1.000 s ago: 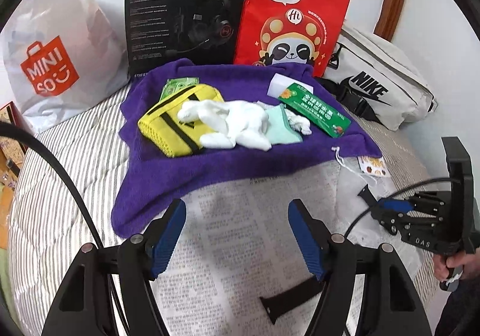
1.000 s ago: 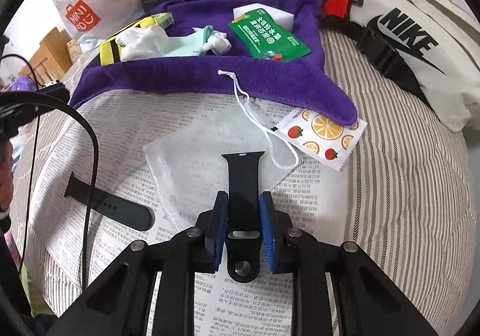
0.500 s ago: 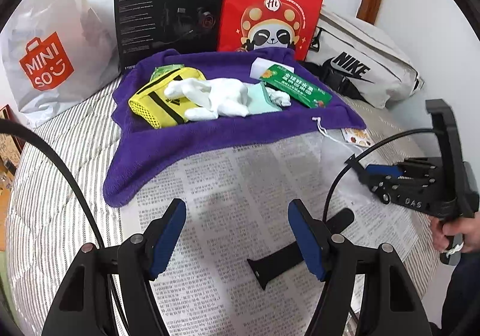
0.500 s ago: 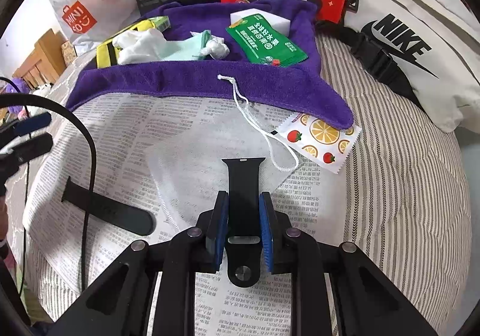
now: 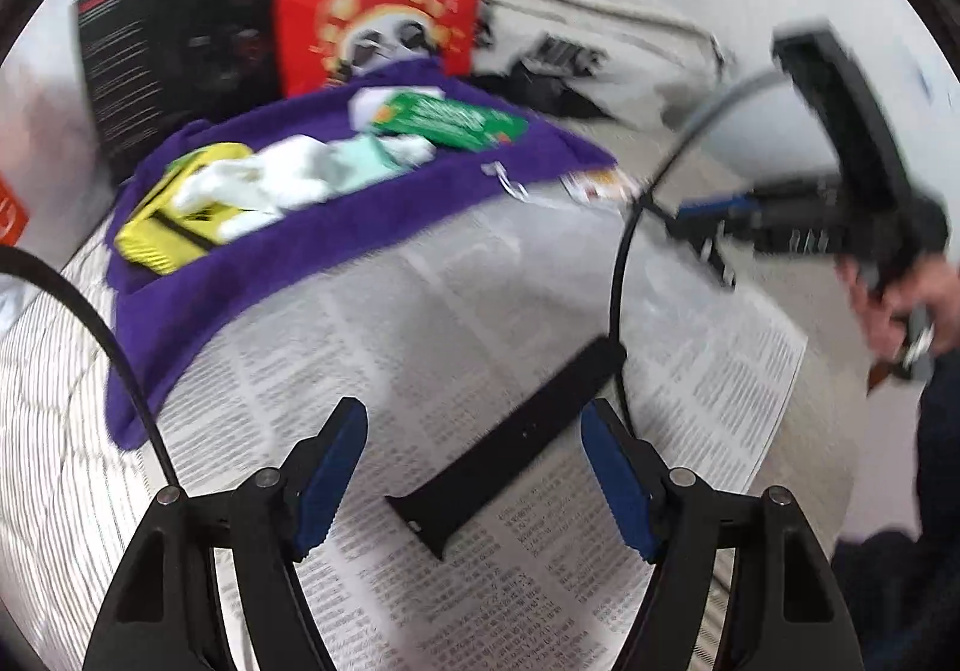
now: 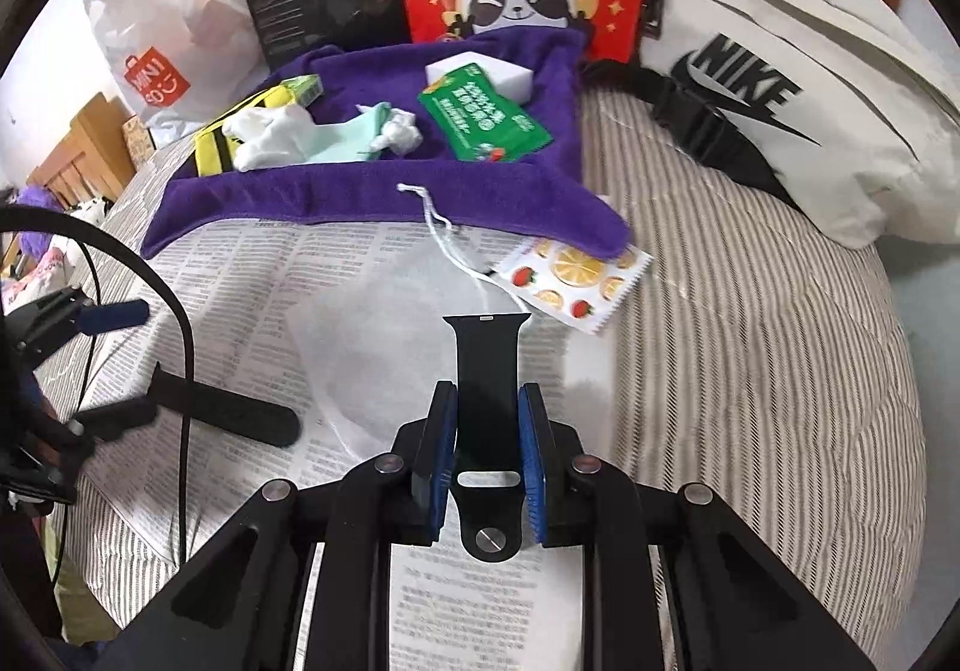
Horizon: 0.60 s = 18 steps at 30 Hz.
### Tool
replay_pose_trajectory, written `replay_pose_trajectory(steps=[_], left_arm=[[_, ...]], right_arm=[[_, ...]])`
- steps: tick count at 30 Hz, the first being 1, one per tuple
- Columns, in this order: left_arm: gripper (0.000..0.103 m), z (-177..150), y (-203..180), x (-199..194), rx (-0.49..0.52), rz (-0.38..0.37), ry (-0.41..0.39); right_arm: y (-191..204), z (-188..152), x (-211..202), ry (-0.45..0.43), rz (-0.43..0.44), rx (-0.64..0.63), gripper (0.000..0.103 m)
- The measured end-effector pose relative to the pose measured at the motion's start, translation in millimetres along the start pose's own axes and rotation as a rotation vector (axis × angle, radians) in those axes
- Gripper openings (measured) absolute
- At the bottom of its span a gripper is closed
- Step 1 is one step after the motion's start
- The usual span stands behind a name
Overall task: Organize soft objects
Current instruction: 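Grasp the other black watch strap piece with the left tool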
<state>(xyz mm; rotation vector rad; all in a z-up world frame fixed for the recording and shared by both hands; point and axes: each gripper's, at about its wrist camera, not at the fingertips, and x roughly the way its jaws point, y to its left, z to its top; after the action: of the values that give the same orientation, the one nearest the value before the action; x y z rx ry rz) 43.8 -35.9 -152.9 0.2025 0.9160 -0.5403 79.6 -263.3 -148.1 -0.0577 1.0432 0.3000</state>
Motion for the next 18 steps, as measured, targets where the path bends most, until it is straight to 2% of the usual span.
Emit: replay_pose_trajectory(steps=[4,8,10,11,12,14,15,18], left_arm=[[0.073,-1.6,-12.2,22.3,0.094,0.022,0.072],[0.076,2.3,-20.5,29.0,0.145,0.015,0.061],[0.074,5.6,-19.2,32.0,0.130,0.016,0.063],[0.066,7.0,-17.0,32.2,0.115,0.009,0.066],[0.049,8.2,-13.9,32.1,0.097,0.017,0.061],[0.031,9.8,-5.4,31.0,0.039,0.047,0.042],[0.025,9.6,1.8,30.8,-0.006,0.043,0.039],[0.025,5.3,15.3,26.4,-0.075,0.026,0.031]], right_arm=[[-9.3,-5.0,-3.6,0.000,-0.010,0.021,0.021],[-15.3,-7.6,-3.9,0.001,-0.014,0.041,0.021],[-17.6,-7.6,-2.5,0.004,-0.012,0.052,0.021],[-18.2,-7.3,-1.8,0.005,-0.011,0.055,0.021],[-18.4,-6.7,-1.6,0.004,-0.011,0.056,0.020],[-18.5,-5.9,-1.4,0.001,-0.007,0.058,0.020],[-17.9,-5.5,-1.3,0.000,-0.004,0.059,0.020],[-15.4,-5.0,-0.7,-0.001,0.005,0.052,0.017]])
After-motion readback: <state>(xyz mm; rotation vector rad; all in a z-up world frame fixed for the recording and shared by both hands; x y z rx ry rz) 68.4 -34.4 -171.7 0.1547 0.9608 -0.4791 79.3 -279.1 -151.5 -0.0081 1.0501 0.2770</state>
